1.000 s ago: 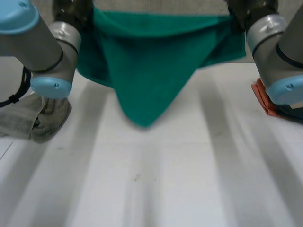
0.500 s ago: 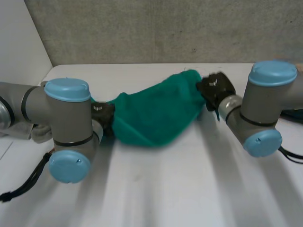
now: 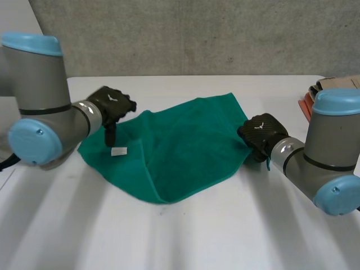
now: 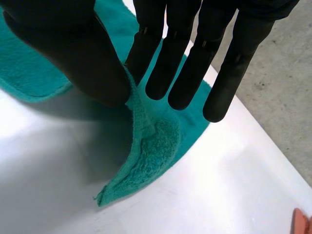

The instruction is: Fold the laundry.

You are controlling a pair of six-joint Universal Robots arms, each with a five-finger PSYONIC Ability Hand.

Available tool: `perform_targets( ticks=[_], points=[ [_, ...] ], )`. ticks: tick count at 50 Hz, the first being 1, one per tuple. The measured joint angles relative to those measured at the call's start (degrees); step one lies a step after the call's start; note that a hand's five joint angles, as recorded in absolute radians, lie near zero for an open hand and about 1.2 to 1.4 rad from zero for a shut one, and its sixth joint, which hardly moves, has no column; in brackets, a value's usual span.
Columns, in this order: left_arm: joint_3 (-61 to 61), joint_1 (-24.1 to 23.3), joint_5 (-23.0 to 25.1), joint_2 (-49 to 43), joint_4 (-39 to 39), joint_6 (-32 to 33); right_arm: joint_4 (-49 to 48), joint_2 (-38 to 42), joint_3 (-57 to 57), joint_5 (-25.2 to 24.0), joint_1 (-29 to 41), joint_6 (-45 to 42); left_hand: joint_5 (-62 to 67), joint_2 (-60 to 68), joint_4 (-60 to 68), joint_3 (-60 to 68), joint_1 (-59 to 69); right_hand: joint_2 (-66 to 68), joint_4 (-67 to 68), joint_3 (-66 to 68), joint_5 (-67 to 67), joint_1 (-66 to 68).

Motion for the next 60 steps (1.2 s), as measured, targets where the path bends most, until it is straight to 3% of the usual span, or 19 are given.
perform_targets(
  ticks=[6,11,27,28,29,30,31,34,38,45,53,54,60],
  points=[
    [6.38,0.24,5.81,-8.89,-1.69,7.78,-0.89,-0.75,2.76,-0.81,-0.59,-0.01,2.83,2.75,2.98,2.94,2.79,0.00,0.00,0.00,0.00,0.00],
    [11.39,0.15,7.99,-15.09,-2.11,10.63,-1.36,-0.81,4.09,-1.18,-1.23,-0.04,7.56,7.53,7.54,7.74,7.32,0.00,0.00,0.00,0.00,0.00],
    [17.47,-0.14,7.00,-23.14,-1.76,12.48,-1.58,-0.84,5.20,-1.95,-2.46,-0.39,10.79,10.60,10.87,10.95,10.63,0.00,0.00,0.00,0.00,0.00],
    [17.57,-0.14,6.77,-23.36,-1.71,12.59,-1.57,-0.84,5.18,-1.95,-2.50,-0.45,17.62,18.14,17.78,17.91,18.86,0.00,0.00,0.00,0.00,0.00],
    [17.60,-0.15,6.67,-23.44,-1.68,12.63,-1.58,-0.84,5.18,-1.95,-2.52,-0.49,17.62,18.14,17.78,17.91,18.86,0.00,0.00,0.00,0.00,0.00],
    [17.61,-0.16,6.44,-23.54,-1.61,12.65,-1.58,-0.84,5.15,-1.95,-2.57,-0.55,27.95,28.53,28.47,28.69,29.37,0.00,0.00,0.00,0.00,0.00],
    [17.61,-0.16,6.44,-23.54,-1.61,12.65,-1.58,-0.84,5.15,-1.95,-2.57,-0.55,27.95,28.53,28.47,28.69,29.37,0.00,0.00,0.00,0.00,0.00],
    [17.13,-0.31,5.65,-23.39,-0.94,12.40,-1.58,-0.84,5.09,-1.94,-2.64,-0.79,49.14,50.43,50.09,50.26,49.83,0.00,0.00,0.00,0.00,0.00],
    [16.22,-0.41,4.66,-22.71,0.37,12.14,-1.57,-0.89,5.03,-1.87,-2.74,-1.00,50.01,52.37,52.39,52.25,49.84,0.00,0.00,0.00,0.00,0.00],
    [11.67,0.26,0.97,-17.15,3.41,11.54,-0.96,-2.00,4.68,-1.61,-3.67,-1.95,50.02,52.37,52.51,52.25,49.84,0.00,0.00,0.00,0.00,0.00],
    [-0.88,3.31,-1.41,-0.30,3.89,8.94,5.27,-7.52,2.21,-1.55,-7.46,-6.38,50.02,52.52,52.54,52.35,49.84,0.00,0.00,0.00,0.00,0.00],
    [-5.69,4.45,-1.33,6.39,3.72,7.96,9.03,-10.23,0.73,-1.44,-9.07,-8.59,50.01,52.55,52.55,52.37,49.84,0.00,0.00,0.00,0.00,0.00],
    [-16.68,7.31,1.90,25.96,3.90,3.59,20.79,-19.43,-5.47,-1.23,-12.74,-12.20,50.02,52.60,52.57,52.46,49.84,0.14,0.00,0.00,0.00,0.00]
  ],
)
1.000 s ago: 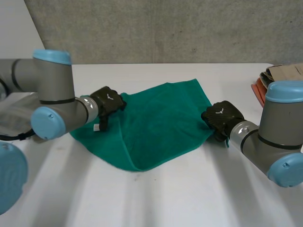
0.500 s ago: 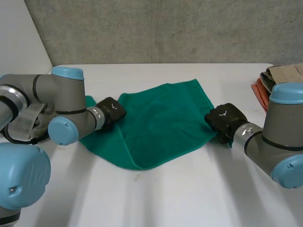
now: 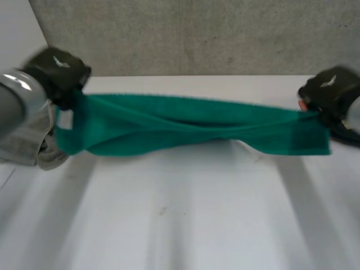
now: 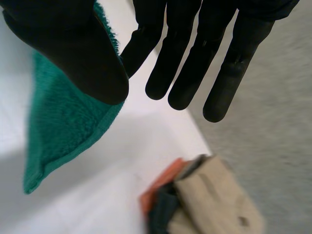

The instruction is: Fold the laundry.

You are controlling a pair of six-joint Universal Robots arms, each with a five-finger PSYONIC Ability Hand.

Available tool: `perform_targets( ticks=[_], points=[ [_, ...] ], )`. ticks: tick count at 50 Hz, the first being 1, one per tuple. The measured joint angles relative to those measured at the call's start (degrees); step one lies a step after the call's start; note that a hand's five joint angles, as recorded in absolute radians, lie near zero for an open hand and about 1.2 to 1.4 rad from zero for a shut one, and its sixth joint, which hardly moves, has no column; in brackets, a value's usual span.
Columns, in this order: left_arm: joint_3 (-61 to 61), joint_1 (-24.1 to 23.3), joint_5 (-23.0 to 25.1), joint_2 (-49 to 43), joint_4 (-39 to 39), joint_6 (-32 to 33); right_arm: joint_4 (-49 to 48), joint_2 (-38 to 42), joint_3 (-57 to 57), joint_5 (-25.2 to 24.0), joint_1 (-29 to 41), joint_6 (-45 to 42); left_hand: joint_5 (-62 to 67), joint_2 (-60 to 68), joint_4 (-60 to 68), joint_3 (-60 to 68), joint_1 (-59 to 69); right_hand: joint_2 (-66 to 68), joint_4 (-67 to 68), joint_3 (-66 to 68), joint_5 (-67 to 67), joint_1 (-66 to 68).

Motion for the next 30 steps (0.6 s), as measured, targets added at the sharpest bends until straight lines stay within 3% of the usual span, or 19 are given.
perform_targets(
  ticks=[5,10,15,22,30],
  points=[
    [-4.61,2.27,4.80,11.54,0.71,-6.27,7.26,-5.76,-5.49,-0.31,-0.95,1.14,0.00,0.03,0.01,0.04,0.00,0.00,0.01,0.01,0.76,0.00],
    [-6.07,3.61,8.26,13.59,0.75,-12.22,10.87,-7.33,-8.10,-1.16,-0.66,3.26,0.00,0.03,0.01,0.04,0.00,0.00,0.01,0.01,0.94,0.00],
    [-5.76,3.44,9.17,7.03,0.27,-15.93,11.79,-4.18,-7.86,-1.71,0.69,4.43,0.00,0.03,0.02,0.04,0.00,0.00,0.02,0.01,0.98,0.00],
    [1.07,0.62,5.97,-9.93,-0.34,-16.62,9.32,5.57,-8.56,-0.73,3.10,4.67,0.00,0.03,0.03,0.04,0.00,0.00,0.02,0.01,0.98,0.00],
    [21.83,-4.69,0.61,-26.66,-0.81,-16.93,-2.73,18.88,-19.65,6.72,5.86,6.46,0.00,0.05,0.18,0.08,0.00,0.04,0.04,0.05,0.98,0.00]
  ],
)
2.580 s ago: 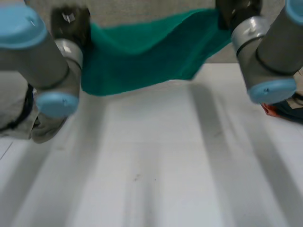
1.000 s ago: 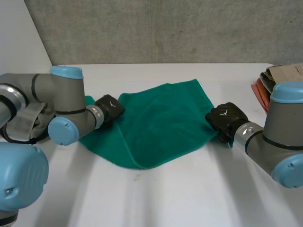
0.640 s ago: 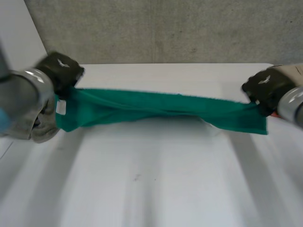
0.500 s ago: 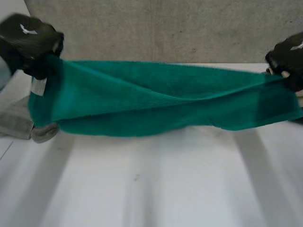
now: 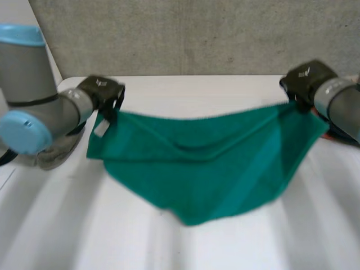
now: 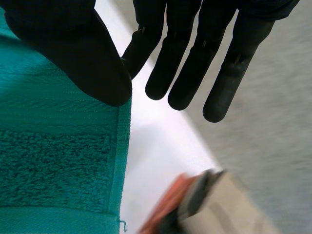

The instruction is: Fold the laundry.

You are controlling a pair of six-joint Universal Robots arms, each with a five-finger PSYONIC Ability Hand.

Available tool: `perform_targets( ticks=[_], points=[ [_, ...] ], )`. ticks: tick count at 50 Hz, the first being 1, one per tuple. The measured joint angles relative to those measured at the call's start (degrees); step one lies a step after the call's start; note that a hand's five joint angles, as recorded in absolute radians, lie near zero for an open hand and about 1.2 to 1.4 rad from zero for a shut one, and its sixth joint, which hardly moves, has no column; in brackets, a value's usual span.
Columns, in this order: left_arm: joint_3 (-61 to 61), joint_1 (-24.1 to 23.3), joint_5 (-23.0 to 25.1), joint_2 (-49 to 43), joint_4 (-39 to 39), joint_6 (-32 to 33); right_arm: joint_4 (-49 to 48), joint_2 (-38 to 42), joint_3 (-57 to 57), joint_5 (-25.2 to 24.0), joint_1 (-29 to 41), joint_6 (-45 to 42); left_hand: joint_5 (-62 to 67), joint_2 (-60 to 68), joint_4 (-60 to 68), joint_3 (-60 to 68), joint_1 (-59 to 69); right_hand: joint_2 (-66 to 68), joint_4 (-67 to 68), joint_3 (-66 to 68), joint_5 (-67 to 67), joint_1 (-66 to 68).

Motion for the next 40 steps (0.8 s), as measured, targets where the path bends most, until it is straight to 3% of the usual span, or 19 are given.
perform_targets(
  ticks=[3,7,15,26,31,40],
  points=[
    [7.34,-1.18,-1.07,-1.32,1.85,-0.93,-5.96,2.30,-5.22,2.89,0.53,1.53,0.00,0.00,0.01,0.00,0.00,0.01,0.01,0.02,0.00,0.00],
    [15.76,-2.00,-2.45,-0.01,10.95,-4.24,-16.65,2.89,-12.31,6.38,0.96,4.48,0.00,0.01,0.02,0.02,0.00,0.01,0.01,0.02,0.00,0.00],
    [15.06,-1.34,-3.02,2.87,29.60,-9.51,-26.67,-0.22,-14.16,6.80,2.14,7.23,0.00,0.02,0.02,0.02,0.00,0.01,0.02,0.02,0.09,0.00],
    [1.51,-0.48,-2.23,-1.15,27.51,-8.66,-22.17,0.28,-0.12,0.56,3.91,7.22,0.00,0.02,0.02,0.02,0.00,0.01,0.02,0.03,0.11,0.00],
    [-8.87,-0.41,-3.81,-5.06,24.27,-4.33,-20.12,4.57,10.51,-2.06,4.08,5.14,0.00,0.02,0.03,0.03,0.00,0.01,0.02,0.04,0.11,0.00],
    [-16.62,0.14,-5.21,-6.74,22.55,2.68,-18.00,8.77,17.94,-2.41,3.24,0.12,0.00,0.02,0.03,0.03,0.00,0.01,0.02,0.04,0.10,0.00]
  ],
)
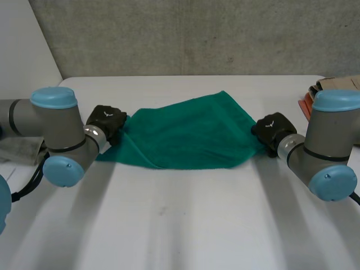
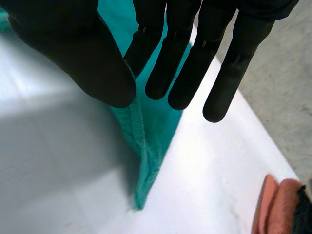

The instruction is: Fold the laundry.

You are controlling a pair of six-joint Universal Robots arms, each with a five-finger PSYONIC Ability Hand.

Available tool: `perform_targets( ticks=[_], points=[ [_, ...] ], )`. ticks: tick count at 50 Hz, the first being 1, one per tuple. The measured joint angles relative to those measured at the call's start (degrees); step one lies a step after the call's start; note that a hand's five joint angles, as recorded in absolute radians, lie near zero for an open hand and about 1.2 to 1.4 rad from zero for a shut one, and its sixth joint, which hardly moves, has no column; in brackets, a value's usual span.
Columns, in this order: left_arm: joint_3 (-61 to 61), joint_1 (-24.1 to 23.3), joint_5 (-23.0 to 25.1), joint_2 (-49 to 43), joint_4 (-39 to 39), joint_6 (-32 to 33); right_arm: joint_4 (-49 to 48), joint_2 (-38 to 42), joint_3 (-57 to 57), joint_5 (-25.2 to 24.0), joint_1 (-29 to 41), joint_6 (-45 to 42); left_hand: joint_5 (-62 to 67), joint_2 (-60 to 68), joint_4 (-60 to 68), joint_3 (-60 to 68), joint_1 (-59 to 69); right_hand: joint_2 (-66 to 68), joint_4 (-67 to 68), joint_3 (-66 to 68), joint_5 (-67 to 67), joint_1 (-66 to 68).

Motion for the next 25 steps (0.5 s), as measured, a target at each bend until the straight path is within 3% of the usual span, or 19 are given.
perform_targets(
  ticks=[14,25],
  points=[
    [-5.79,1.39,2.36,4.55,-0.46,2.91,0.42,-3.16,3.39,-0.04,-0.38,1.32,-9.56,-12.09,-12.19,-11.51,-9.63,0.00,0.00,0.00,0.02,0.00],
    [-12.28,1.03,2.29,9.24,3.99,4.01,0.24,-2.73,3.74,0.09,-0.82,1.18,-15.27,-17.94,-18.04,-17.41,-16.03,0.00,0.00,0.00,0.00,0.00]
  ],
)
